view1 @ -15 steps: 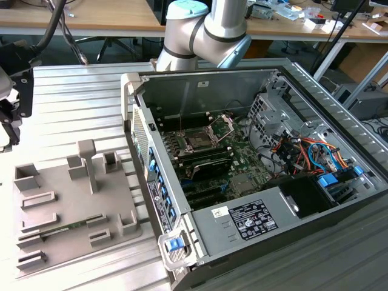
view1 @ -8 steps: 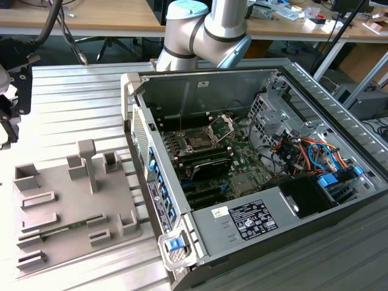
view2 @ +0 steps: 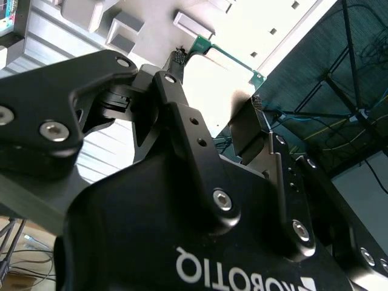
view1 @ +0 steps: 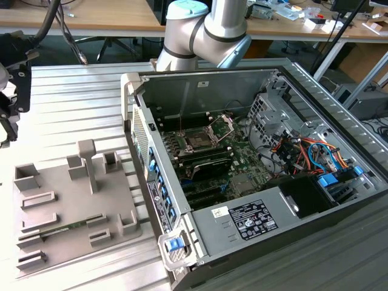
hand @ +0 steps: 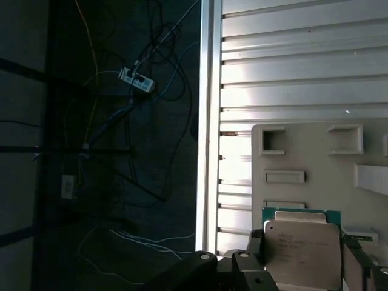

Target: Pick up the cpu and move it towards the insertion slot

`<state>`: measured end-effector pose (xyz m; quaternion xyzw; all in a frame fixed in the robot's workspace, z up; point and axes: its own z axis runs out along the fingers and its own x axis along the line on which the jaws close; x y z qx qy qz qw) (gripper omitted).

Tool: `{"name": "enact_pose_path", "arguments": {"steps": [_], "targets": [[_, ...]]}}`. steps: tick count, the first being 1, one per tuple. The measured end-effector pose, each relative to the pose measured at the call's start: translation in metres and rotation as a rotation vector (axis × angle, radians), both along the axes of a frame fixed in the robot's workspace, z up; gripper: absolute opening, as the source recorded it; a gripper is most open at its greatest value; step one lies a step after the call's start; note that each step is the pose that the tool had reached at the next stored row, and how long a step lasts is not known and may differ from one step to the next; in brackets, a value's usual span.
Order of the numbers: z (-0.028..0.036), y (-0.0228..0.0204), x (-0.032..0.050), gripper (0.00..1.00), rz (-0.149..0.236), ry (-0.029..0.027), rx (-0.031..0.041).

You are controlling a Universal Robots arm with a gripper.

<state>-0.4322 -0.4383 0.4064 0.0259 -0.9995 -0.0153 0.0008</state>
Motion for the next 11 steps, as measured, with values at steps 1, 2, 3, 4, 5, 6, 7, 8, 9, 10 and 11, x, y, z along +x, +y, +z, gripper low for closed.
{"name": "enact_pose_path", "arguments": {"steps": [1, 2, 3, 4, 5, 6, 7, 8, 9, 10, 11], "targets": [[0.0005, 0.0000, 0.0000, 0.55, 0.000, 0.0000, 0.0000], [0.0013, 0.0000, 0.0000, 0.55, 0.000, 0.0000, 0.0000], [0.0018, 0.0000, 0.0000, 0.55, 0.000, 0.0000, 0.0001], [0.0022, 0.0000, 0.0000, 0.55, 0.000, 0.0000, 0.0001], [0.0030, 0.0000, 0.0000, 0.55, 0.000, 0.0001, 0.0000], [0.0036, 0.0000, 0.0000, 0.55, 0.000, 0.0000, 0.0000], [0.0040, 0.0000, 0.0000, 0.55, 0.000, 0.0000, 0.0000], [0.0045, 0.0000, 0.0000, 0.55, 0.000, 0.0001, 0.0000], [0.0050, 0.0000, 0.0000, 0.55, 0.000, 0.0000, 0.0000], [0.0054, 0.0000, 0.0000, 0.55, 0.000, 0.0000, 0.0000], [0.0061, 0.0000, 0.0000, 0.55, 0.000, 0.0000, 0.0000]]}}
